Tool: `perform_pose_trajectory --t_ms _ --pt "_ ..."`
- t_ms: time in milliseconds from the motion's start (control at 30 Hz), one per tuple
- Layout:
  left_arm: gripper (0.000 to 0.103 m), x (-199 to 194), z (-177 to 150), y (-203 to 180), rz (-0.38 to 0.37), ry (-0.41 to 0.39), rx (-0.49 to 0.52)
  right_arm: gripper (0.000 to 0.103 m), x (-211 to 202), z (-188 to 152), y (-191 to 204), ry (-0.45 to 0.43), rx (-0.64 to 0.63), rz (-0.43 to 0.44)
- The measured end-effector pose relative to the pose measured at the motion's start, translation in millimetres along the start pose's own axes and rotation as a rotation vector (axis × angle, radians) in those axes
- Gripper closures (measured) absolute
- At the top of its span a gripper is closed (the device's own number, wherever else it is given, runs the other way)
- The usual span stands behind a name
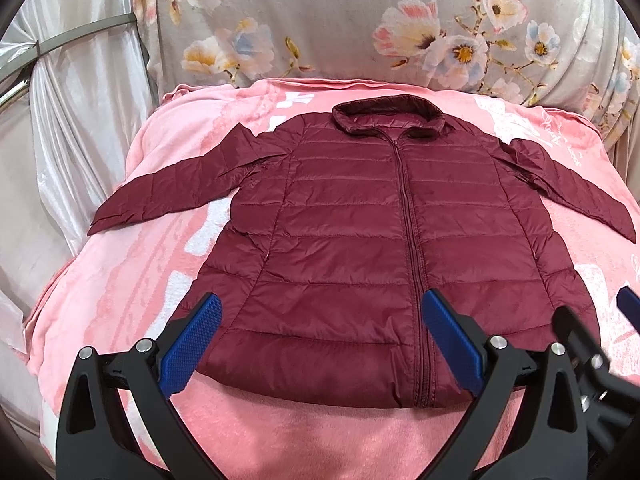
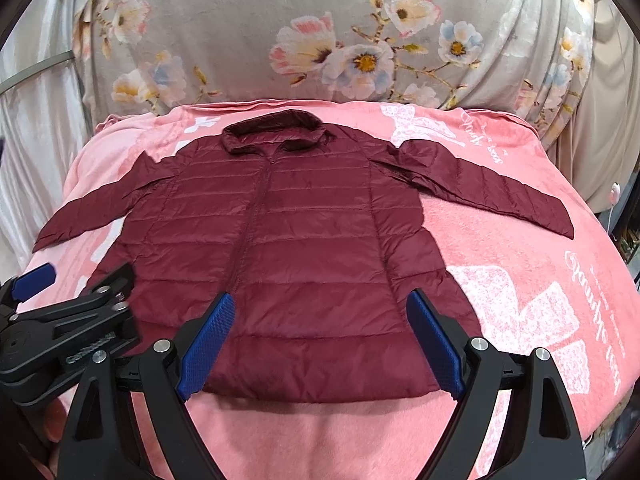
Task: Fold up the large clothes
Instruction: 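Grasp the jacket sleeve cuff with the right tool and lift it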
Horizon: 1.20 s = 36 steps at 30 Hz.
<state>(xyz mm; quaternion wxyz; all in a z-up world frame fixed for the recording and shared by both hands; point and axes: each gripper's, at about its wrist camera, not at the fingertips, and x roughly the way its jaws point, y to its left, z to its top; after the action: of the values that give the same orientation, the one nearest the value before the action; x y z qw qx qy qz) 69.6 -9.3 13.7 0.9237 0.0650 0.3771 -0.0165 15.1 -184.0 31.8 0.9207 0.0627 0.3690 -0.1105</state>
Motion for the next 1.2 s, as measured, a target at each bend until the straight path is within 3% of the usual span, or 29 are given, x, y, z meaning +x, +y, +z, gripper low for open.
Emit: perform_pose_trajectory --t_ms 100,200,433,533,733,933,1000,1033,1133,1200 --pt "0.005 9.3 2.0 2.2 -0.008 0.018 -0.008 0.018 15.2 9.1 -30.5 0.013 0.073 0.015" --pt "0.005 20.8 6.0 8.8 -0.031 0.037 -0.035 0.018 36.3 21.7 -81.3 -0.007 0.165 -0.047" --pt "0.005 52.9 11.5 22.9 -0.033 0.068 -0.088 0.018 106.2 48.2 -249.9 -0.018 0.484 -0.202" --pt "0.005 63.0 13.8 25.1 -0.027 0.068 -0.096 0.018 131.0 53.9 -300.7 -0.017 0.580 -0.239" --pt "0.005 82.9 21.9 30.9 -0.010 0.073 -0.119 0.028 178.4 56.5 -386.3 -0.017 0.770 -0.279" --pt "0.005 98.1 30.5 36.2 -0.006 0.075 -0.148 0.045 212.5 46.8 -437.1 -0.012 0.912 -0.281" --pt "0.005 102.9 32.6 36.5 -0.004 0.077 -0.154 0.061 217.7 46.5 -442.9 -0.013 0.918 -0.289" --pt "0.005 104.7 33.2 36.3 -0.003 0.078 -0.155 0.065 218.2 46.2 -444.6 -0.013 0.916 -0.295" --pt "0.005 110.8 34.6 36.5 -0.001 0.084 -0.157 0.091 227.7 51.8 -452.3 -0.023 0.926 -0.280" --pt "0.005 114.2 34.6 36.6 0.001 0.089 -0.157 0.098 227.6 60.7 -450.5 -0.058 0.922 -0.267"
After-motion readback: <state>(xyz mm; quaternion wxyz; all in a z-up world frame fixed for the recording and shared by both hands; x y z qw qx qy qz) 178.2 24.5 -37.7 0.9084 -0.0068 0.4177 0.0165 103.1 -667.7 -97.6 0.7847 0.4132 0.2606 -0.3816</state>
